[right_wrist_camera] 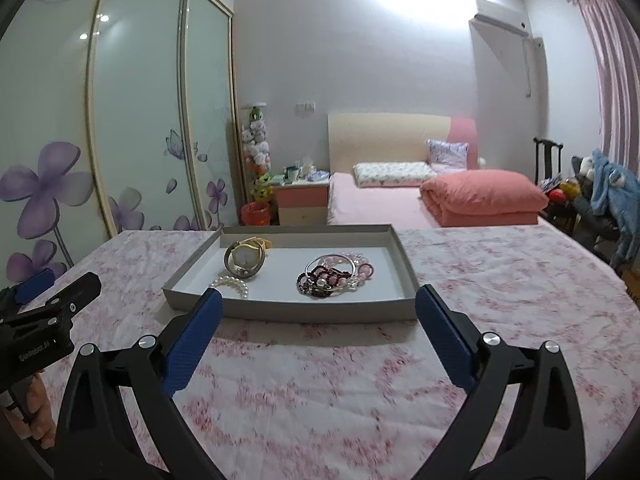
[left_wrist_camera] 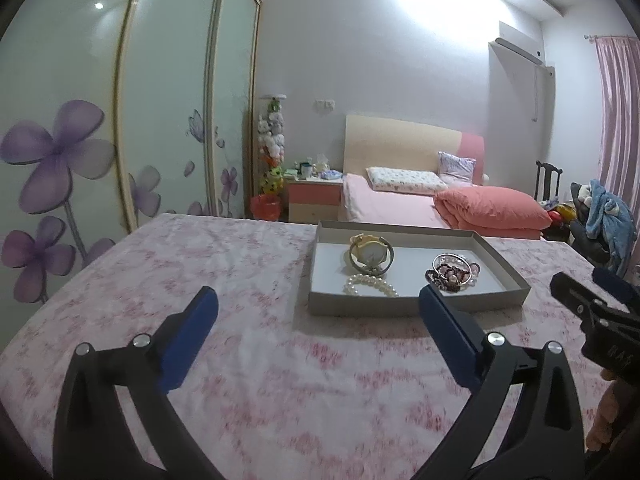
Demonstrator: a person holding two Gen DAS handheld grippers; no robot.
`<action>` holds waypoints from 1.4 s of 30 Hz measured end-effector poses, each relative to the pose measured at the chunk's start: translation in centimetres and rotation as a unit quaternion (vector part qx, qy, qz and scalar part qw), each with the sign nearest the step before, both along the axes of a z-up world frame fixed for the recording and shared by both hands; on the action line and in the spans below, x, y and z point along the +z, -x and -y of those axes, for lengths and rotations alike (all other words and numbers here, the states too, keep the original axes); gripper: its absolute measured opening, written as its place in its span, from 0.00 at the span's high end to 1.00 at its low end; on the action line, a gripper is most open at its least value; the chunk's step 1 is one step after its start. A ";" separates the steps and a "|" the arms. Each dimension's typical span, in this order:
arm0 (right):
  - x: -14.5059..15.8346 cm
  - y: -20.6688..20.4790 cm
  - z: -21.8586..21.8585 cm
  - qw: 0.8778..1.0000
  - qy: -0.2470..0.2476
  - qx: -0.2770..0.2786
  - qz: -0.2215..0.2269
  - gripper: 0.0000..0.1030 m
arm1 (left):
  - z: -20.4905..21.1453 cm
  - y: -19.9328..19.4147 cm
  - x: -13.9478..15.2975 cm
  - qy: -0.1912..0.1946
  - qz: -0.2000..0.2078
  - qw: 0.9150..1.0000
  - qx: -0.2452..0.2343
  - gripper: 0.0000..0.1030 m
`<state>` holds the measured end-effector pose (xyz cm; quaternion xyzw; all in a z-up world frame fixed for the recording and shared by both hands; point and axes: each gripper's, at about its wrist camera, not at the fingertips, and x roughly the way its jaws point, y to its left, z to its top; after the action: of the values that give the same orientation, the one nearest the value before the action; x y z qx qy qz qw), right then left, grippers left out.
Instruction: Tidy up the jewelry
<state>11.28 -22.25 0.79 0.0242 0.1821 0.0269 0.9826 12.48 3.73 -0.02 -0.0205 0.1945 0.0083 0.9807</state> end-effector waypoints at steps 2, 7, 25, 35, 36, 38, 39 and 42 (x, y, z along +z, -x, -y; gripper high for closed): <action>0.0 0.9 -0.2 1.000 0.007 -0.006 0.009 0.06 | 0.3 1.1 0.0 -0.005 0.006 1.000 0.004 0.05; -0.2 3.1 0.1 0.999 0.021 -0.014 0.032 0.06 | 0.6 3.2 0.5 -0.032 0.032 0.999 0.022 0.05; -0.4 5.1 1.9 0.998 -0.003 -0.025 0.061 0.06 | 1.7 5.1 0.7 -0.044 0.045 0.998 0.011 0.05; -0.4 5.4 2.0 0.998 -0.004 -0.022 0.065 0.06 | 2.0 5.1 0.6 -0.038 0.044 0.998 0.009 0.05; -0.4 5.4 2.0 0.998 -0.005 -0.022 0.065 0.06 | 2.0 5.1 0.6 -0.037 0.043 0.998 0.008 0.05; -0.4 5.4 2.0 0.998 -0.004 -0.023 0.064 0.06 | 2.0 5.0 0.5 -0.035 0.042 0.998 0.008 0.05; -0.4 5.4 2.0 0.998 -0.005 -0.023 0.064 0.06 | 2.0 5.0 0.5 -0.035 0.042 0.998 0.008 0.05; -0.4 5.3 2.0 0.998 -0.007 -0.021 0.063 0.06 | 2.0 5.0 0.5 -0.033 0.042 0.999 0.005 0.05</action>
<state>5.94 -24.23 0.39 0.0328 0.1194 0.0087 0.9923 7.49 1.71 0.50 0.0107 0.1524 0.0186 0.9881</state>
